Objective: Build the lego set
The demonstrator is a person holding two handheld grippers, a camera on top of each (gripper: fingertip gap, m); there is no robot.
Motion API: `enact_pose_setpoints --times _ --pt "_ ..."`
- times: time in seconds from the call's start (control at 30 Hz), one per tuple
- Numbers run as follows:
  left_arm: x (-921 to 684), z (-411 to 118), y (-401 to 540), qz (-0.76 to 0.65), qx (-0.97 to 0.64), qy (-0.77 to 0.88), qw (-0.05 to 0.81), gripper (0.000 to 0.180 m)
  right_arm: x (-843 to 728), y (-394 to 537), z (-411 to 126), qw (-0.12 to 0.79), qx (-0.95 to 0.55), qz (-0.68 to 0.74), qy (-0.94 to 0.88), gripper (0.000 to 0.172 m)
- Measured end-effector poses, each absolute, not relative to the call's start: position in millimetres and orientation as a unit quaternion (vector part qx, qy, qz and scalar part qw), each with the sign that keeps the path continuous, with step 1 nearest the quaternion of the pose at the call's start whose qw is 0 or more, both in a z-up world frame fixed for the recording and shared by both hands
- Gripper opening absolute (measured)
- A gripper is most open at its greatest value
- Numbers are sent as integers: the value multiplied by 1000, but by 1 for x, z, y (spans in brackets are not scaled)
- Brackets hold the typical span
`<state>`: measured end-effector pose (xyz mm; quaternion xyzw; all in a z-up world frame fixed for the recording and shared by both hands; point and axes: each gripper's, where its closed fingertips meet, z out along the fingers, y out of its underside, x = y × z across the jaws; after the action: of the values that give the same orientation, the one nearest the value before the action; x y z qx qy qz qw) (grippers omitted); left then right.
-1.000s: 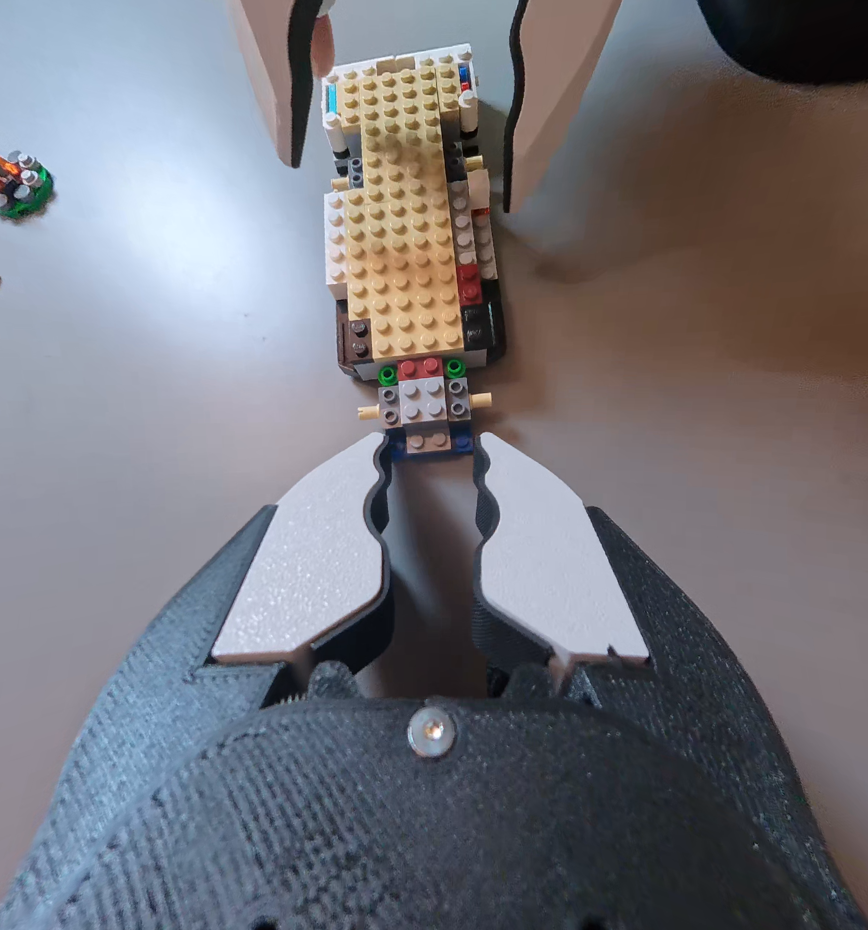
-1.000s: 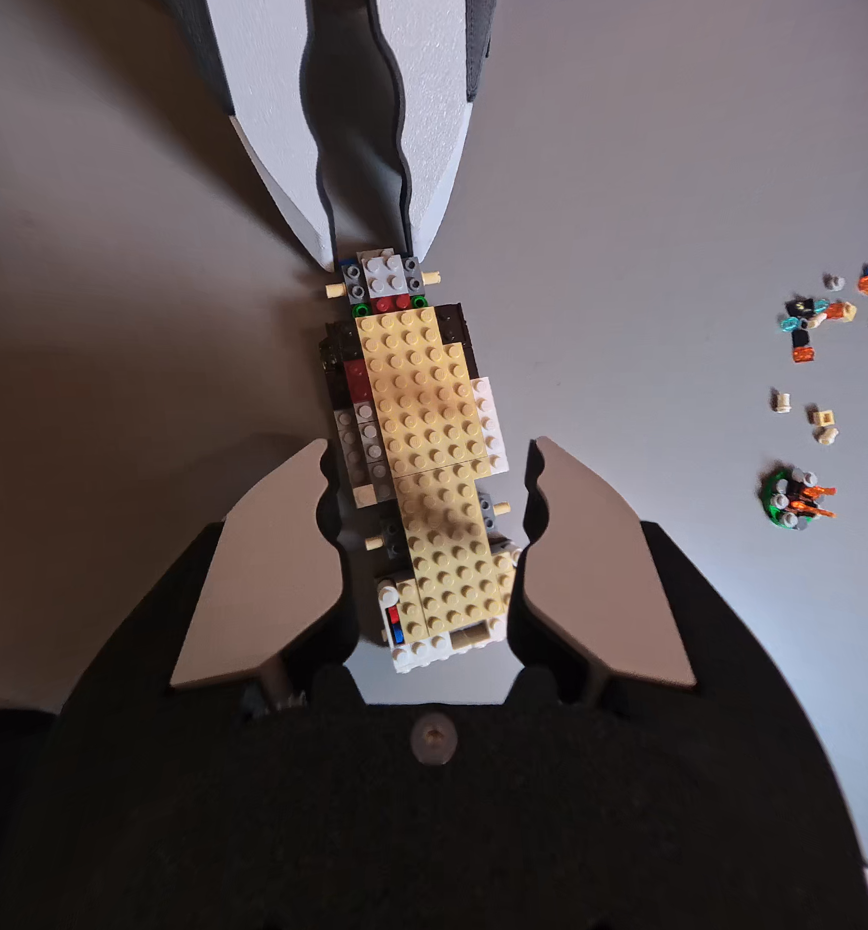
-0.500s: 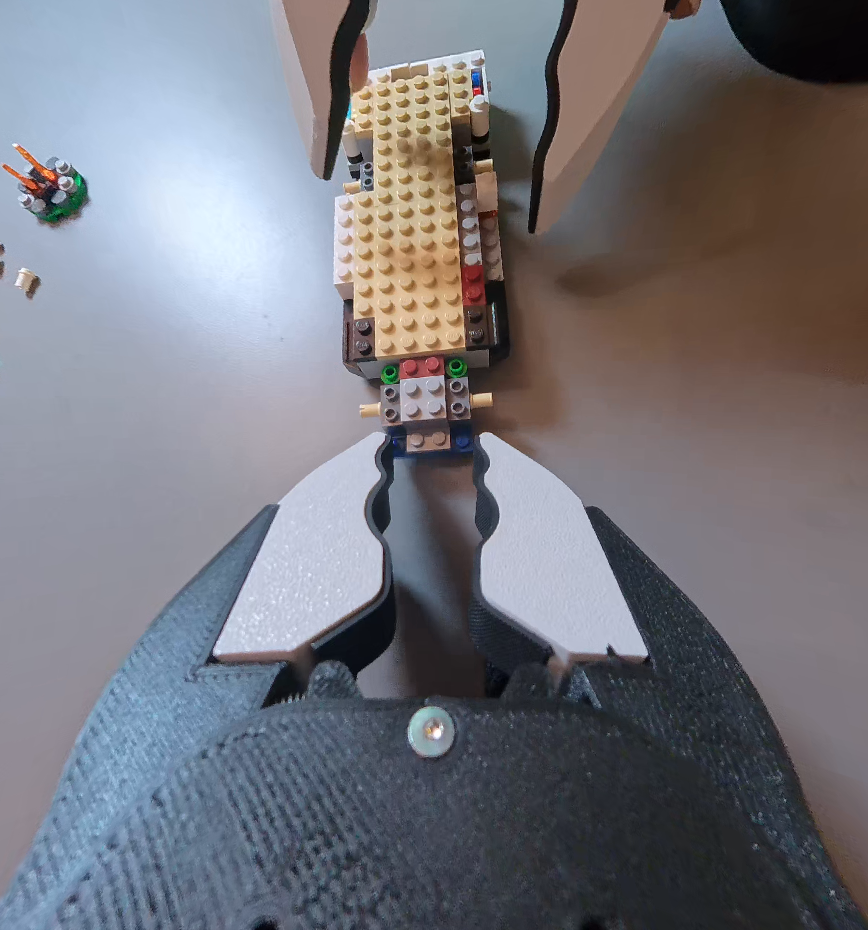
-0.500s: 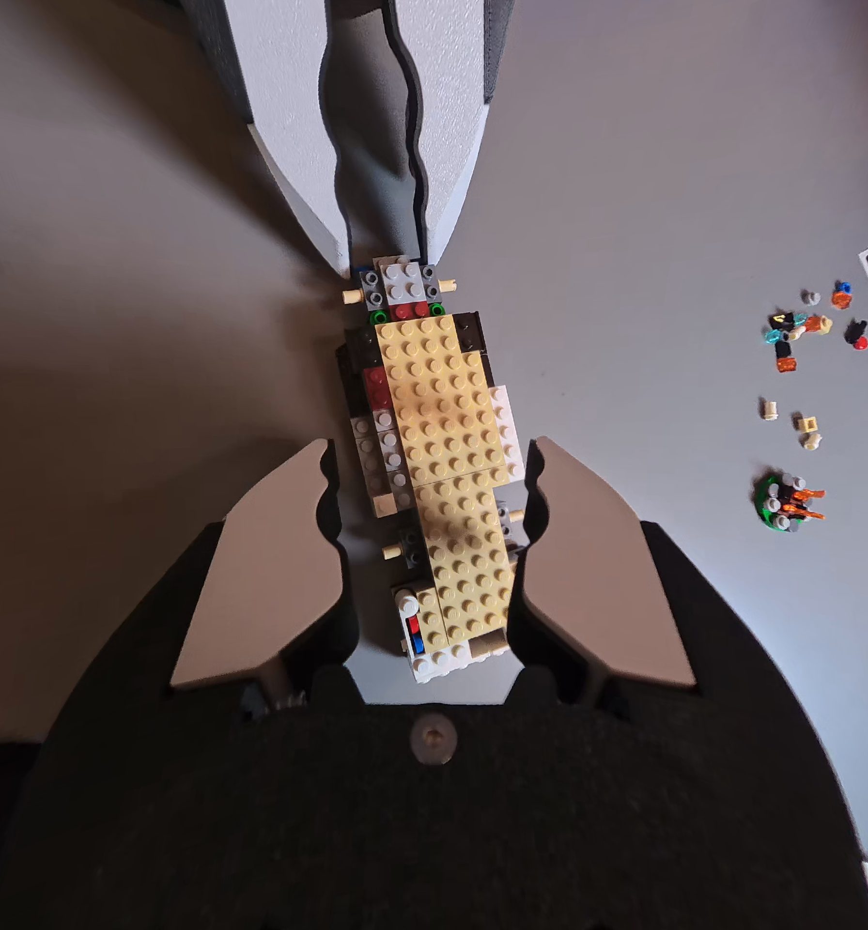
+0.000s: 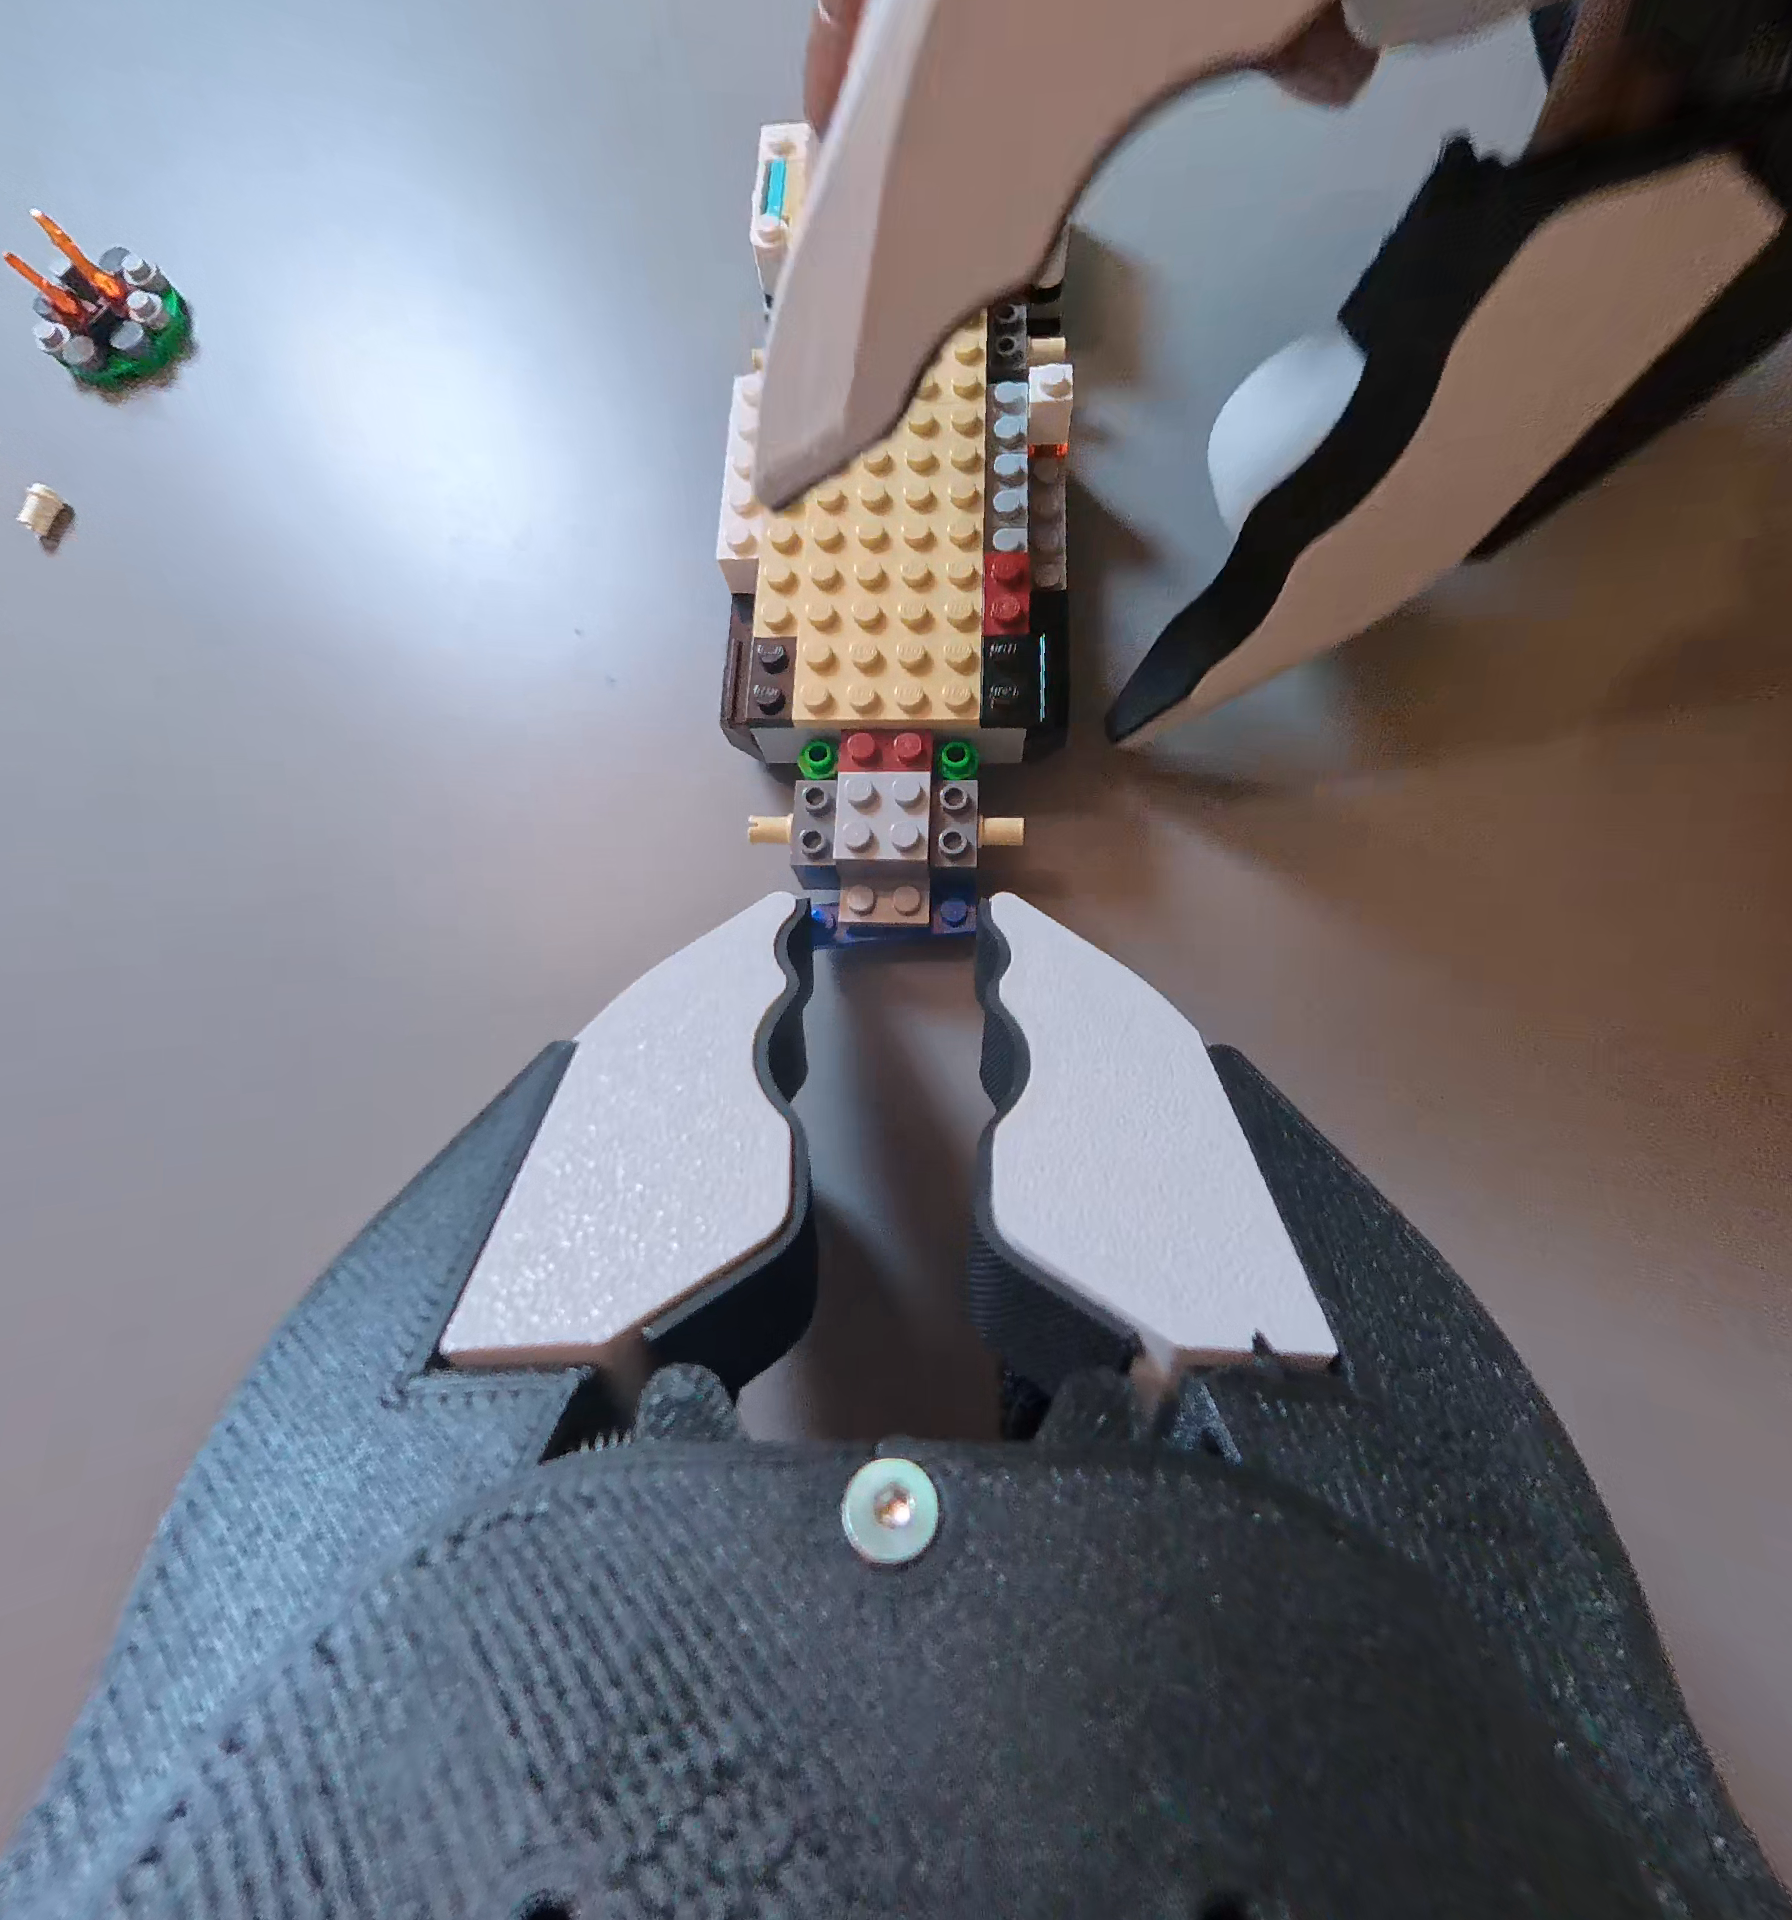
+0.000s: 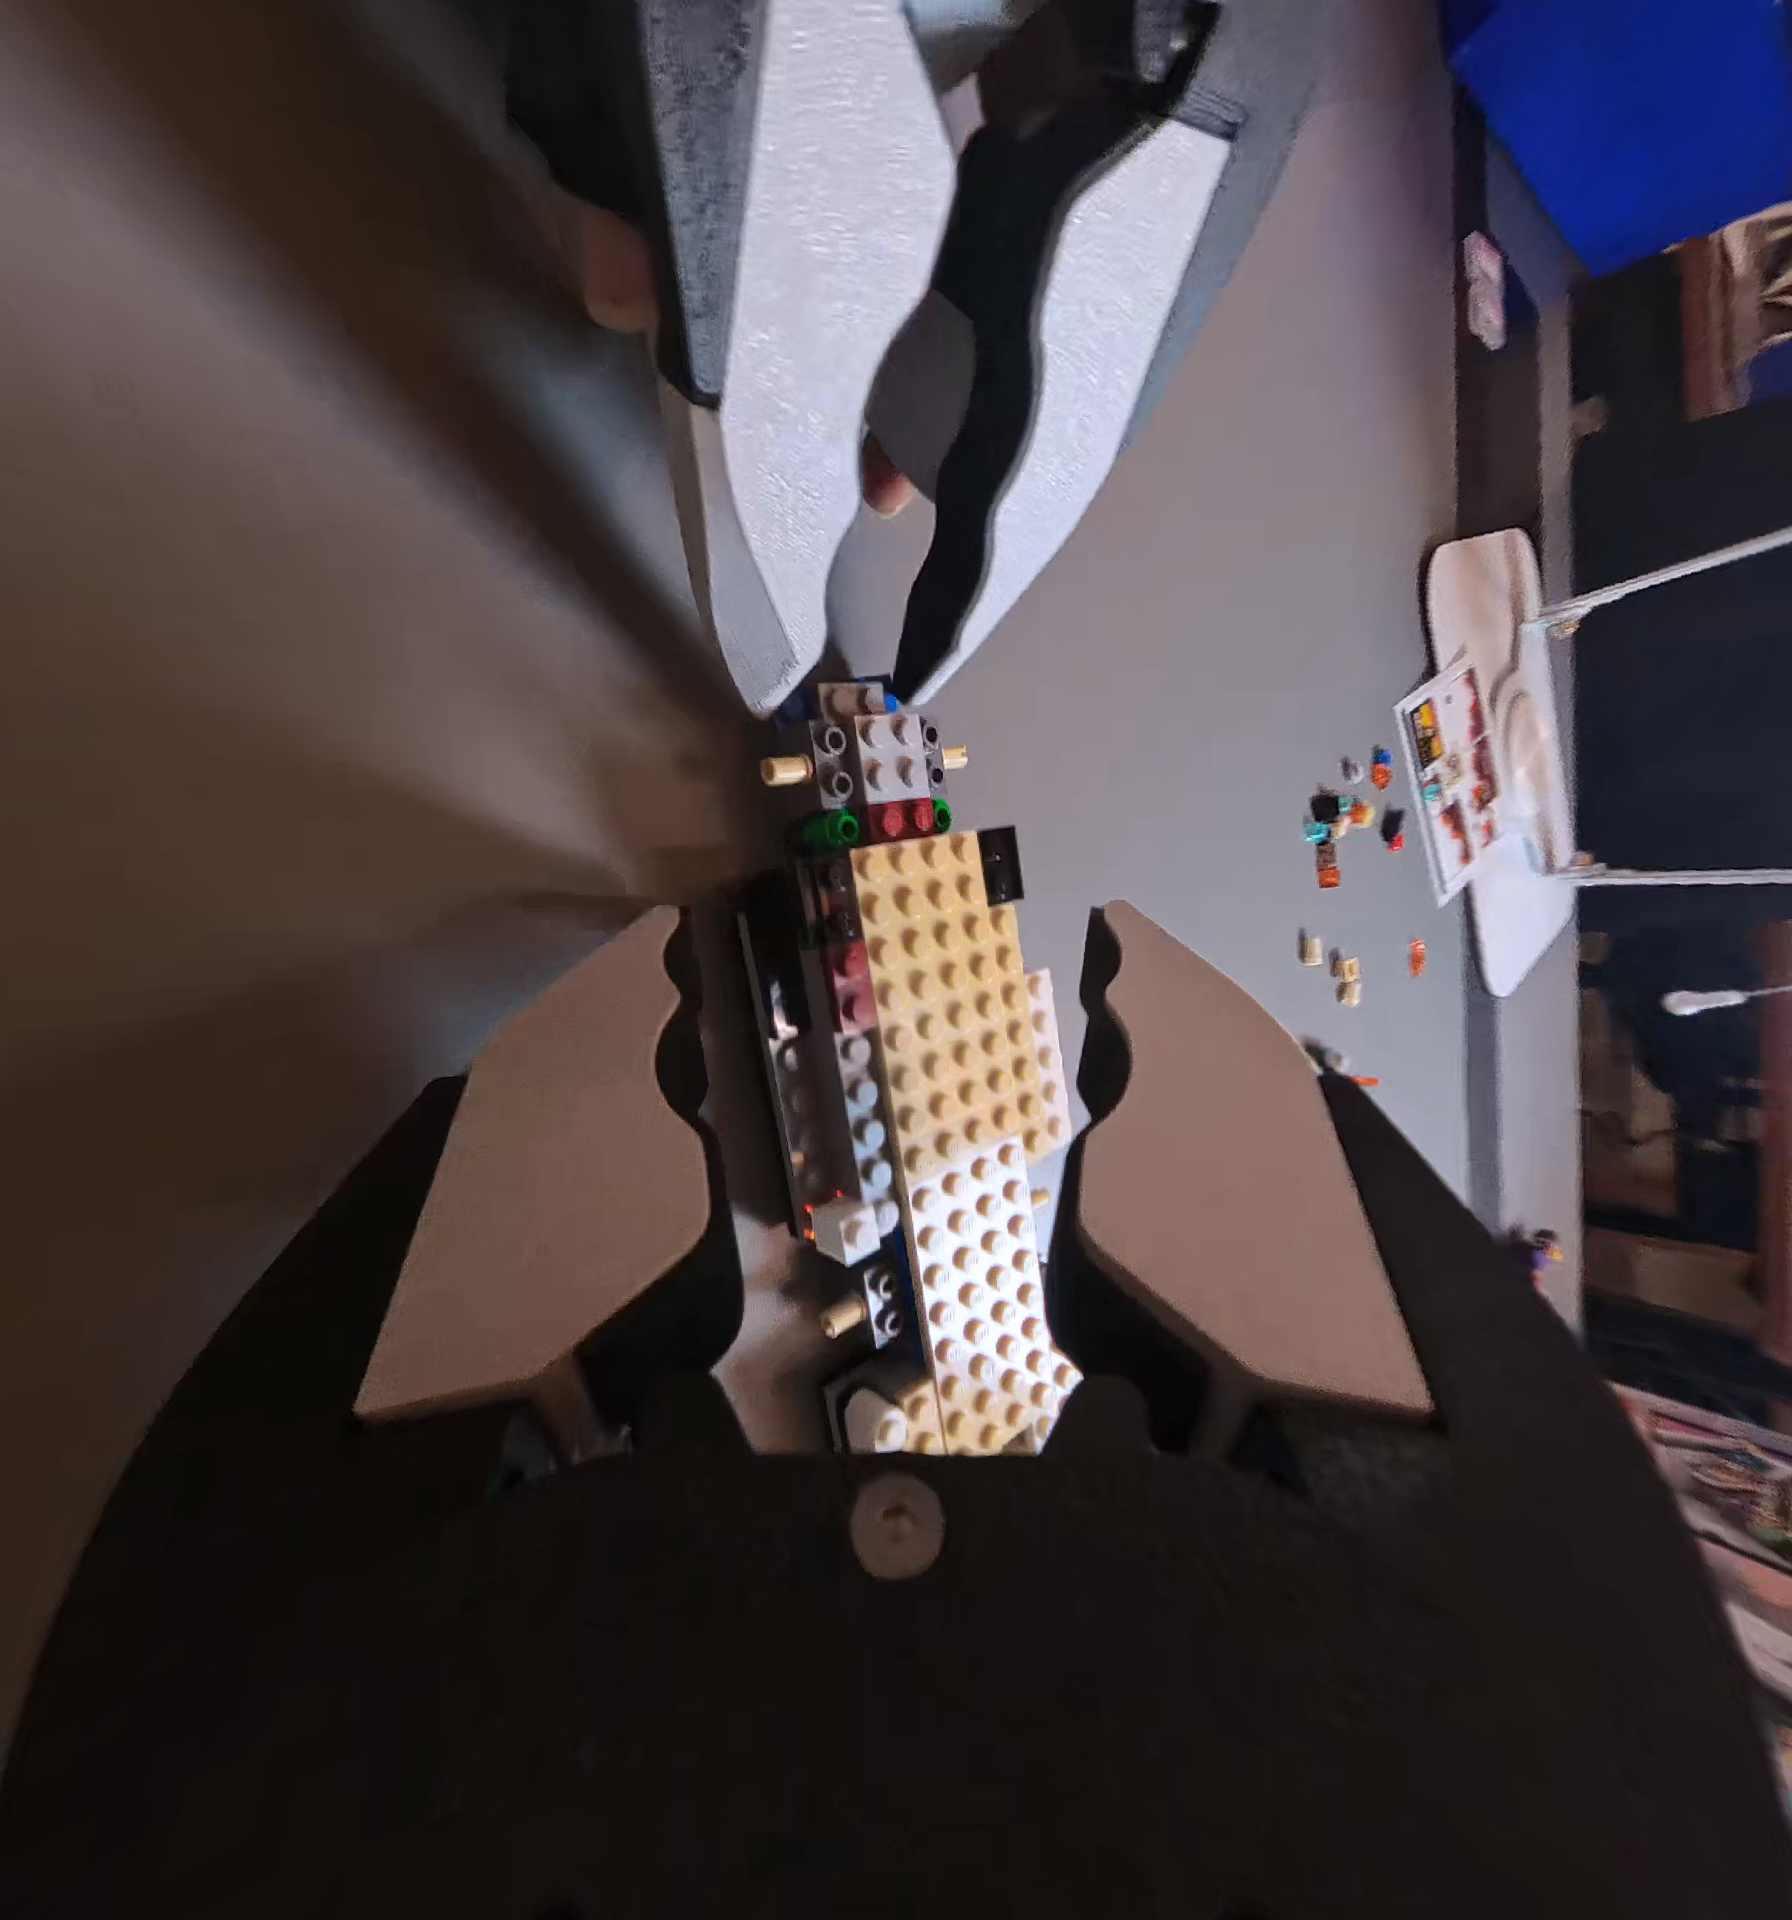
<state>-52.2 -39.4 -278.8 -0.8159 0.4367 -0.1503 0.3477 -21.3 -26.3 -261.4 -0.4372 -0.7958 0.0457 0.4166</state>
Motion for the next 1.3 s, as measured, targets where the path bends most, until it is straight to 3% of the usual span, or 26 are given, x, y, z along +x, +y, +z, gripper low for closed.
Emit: enact_pose_setpoints --times 0.07,0.5,0.63,1.3 --pt "-52 -276 -38 -155 -819 430 347 29 -29 -27 -263 442 -424 11 -790 62" --pt "-42 -267 -39 -160 -825 424 337 29 -40 -23 -263 497 -393 -91 -768 47" --pt "-41 -263 -37 -165 -827 418 337 29 -42 -21 -262 518 -371 -112 -762 29" --pt "-37 -254 -34 -165 -823 416 351 29 -40 -25 -252 546 -356 -50 -757 30"
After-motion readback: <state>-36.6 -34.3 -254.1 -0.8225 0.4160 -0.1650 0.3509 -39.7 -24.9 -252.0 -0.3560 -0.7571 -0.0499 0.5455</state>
